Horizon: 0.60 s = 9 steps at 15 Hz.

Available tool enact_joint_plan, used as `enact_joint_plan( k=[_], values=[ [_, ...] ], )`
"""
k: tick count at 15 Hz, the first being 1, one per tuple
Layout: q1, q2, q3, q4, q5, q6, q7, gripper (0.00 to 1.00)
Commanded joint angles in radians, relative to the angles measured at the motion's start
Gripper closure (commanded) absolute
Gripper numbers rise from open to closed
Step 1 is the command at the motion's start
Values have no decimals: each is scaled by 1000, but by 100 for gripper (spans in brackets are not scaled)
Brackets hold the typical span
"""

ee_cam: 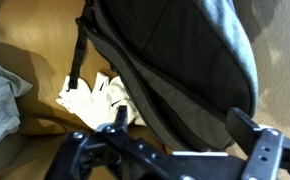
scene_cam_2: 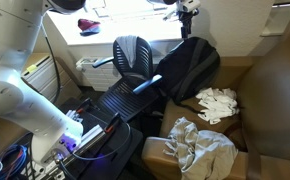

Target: Move the backpack from the couch to the chair

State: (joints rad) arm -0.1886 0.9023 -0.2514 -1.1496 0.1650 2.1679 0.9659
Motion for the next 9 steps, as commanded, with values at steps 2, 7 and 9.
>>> enact_joint_plan(
  k=[2,7,9],
  values=[
    [10,10,-12,1,-26,30,-17,0],
    [27,141,7,135,-128,36,-85,0],
    [39,190,-2,182,-149,64,-58,0]
  ],
)
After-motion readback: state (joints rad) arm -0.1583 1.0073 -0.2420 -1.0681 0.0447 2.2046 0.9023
